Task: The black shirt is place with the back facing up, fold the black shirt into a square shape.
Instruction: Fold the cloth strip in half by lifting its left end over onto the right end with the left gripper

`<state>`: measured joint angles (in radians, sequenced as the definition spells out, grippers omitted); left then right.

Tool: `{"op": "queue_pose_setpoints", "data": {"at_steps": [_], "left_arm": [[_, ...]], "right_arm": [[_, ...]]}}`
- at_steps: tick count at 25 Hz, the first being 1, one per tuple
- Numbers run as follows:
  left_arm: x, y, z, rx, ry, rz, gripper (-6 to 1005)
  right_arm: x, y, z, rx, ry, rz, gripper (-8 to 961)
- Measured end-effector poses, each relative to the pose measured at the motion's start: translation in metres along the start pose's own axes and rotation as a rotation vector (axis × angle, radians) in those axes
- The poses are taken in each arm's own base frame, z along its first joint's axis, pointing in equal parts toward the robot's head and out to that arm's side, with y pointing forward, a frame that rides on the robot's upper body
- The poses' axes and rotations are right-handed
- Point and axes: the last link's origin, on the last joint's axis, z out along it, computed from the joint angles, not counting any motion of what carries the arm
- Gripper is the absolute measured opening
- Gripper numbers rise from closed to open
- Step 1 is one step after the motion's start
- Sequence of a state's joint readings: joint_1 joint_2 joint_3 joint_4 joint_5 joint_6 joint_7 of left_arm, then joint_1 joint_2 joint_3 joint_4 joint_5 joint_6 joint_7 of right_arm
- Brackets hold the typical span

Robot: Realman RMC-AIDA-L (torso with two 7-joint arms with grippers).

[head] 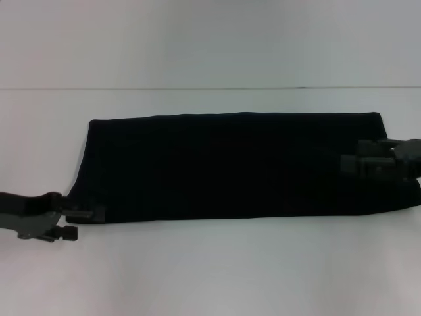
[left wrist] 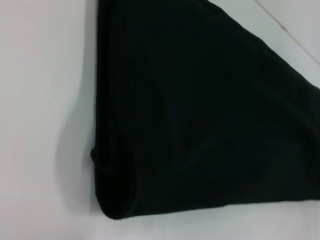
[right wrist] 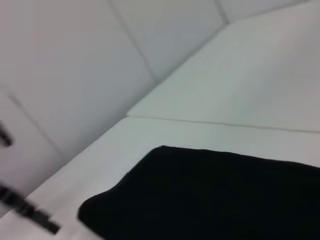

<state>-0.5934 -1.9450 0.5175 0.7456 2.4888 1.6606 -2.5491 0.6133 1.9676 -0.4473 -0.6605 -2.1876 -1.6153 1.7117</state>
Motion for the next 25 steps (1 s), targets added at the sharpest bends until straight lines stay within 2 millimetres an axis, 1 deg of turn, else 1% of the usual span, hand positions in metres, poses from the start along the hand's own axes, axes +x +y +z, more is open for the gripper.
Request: {"op": "queue_pose_setpoints", "data": {"at_steps": [3, 5, 13, 18, 25], "left_arm": [[0.002, 0.000, 0.009, -0.002, 0.006, -0.056, 905], [0.003, 0.000, 0.015, 0.001, 0.009, -0.095, 905], [0.001, -0.005, 0.026, 0.001, 0.017, -0.256, 906], [0.005, -0.006, 0.024, 0.005, 0.031, -0.294, 907], [0.009, -0.010, 0.022, 0.022, 0.065, -0.350, 906]], "right_arm": [[-0.003, 0.010, 0.001, -0.072, 0.007, -0.063, 917], [-0.006, 0.013, 0.002, -0.093, 0.008, -0.081, 928], [-0.016, 0.011, -0.001, -0.086, 0.007, -0.109, 930], [-0.022, 0.010, -0.003, -0.074, 0.005, -0.129, 930], [-0.024, 0.011, -0.002, -0.074, 0.000, -0.131, 930]]}}
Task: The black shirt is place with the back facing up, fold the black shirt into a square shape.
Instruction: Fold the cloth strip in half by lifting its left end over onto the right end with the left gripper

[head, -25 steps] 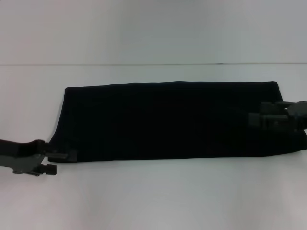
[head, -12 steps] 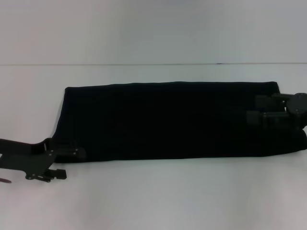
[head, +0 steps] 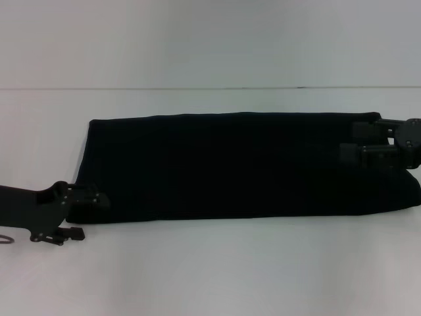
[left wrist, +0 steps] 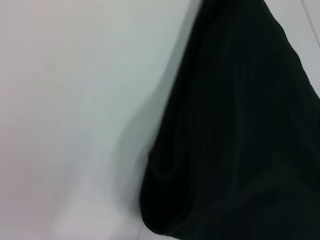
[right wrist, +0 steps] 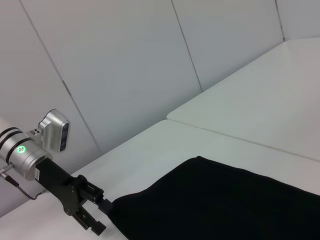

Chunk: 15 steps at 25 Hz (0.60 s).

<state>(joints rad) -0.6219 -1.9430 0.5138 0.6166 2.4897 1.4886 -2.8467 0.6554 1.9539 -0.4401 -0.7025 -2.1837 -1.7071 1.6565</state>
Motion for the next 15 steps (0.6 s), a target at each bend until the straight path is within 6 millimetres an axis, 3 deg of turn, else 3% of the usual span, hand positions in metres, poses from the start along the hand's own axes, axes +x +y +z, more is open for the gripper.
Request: {"op": "queue_pose_setpoints", "data": {"at_steps": [15], "left_arm": [[0.0080, -0.0048, 0.0012, 0.051, 0.047, -0.021, 906]], "right_arm": [[0.0019, -0.0010, -0.0009, 0.010, -0.004, 0.002, 931]]}}
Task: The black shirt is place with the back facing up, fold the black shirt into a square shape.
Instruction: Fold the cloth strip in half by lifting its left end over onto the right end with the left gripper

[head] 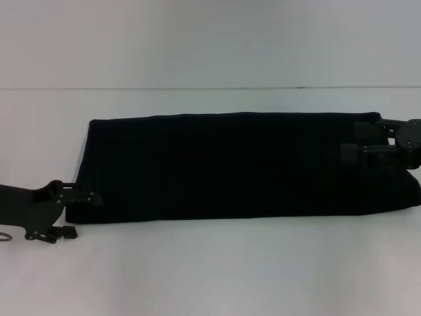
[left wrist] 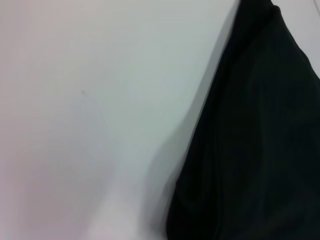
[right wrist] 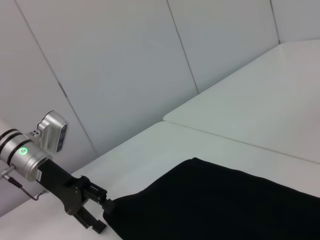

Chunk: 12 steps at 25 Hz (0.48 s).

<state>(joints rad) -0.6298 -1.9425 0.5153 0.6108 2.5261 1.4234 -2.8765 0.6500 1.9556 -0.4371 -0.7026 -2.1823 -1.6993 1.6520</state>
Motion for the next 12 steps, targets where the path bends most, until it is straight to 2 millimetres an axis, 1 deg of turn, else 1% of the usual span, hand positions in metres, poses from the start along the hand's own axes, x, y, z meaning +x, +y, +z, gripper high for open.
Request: {"op": "queue_pose_setpoints", "data": {"at_steps": [6, 12], "left_arm": [[0.0010, 0.0019, 0.0071, -0.003, 0.004, -0.002, 907], [0.0065, 0.0069, 0.0092, 0.006, 0.025, 0.016, 907]], "right_arm": [[0.0001, 0.0001, -0.0011, 0.001, -0.011, 0.002, 931], [0.0000, 0.0003, -0.0011, 0.000, -0.011, 0.004, 931]]}}
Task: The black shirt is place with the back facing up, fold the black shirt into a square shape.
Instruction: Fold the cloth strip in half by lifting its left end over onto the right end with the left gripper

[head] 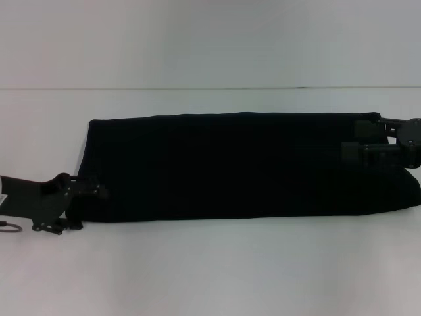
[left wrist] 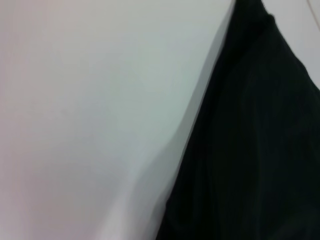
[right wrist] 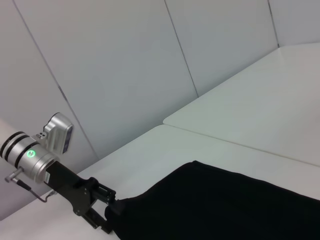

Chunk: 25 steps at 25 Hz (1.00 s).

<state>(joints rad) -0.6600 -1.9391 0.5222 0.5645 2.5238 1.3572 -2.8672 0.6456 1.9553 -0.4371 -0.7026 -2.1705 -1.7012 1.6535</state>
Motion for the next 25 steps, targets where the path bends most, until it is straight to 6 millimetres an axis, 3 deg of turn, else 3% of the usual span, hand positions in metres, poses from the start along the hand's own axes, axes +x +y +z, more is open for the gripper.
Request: {"op": "queue_pose_setpoints", "data": {"at_steps": [25], "left_arm": [[0.012, 0.006, -0.003, 0.015, 0.050, 0.047, 907]], "right_arm": [[-0.003, -0.002, -0.003, 0.011, -0.009, -0.002, 929]]}}
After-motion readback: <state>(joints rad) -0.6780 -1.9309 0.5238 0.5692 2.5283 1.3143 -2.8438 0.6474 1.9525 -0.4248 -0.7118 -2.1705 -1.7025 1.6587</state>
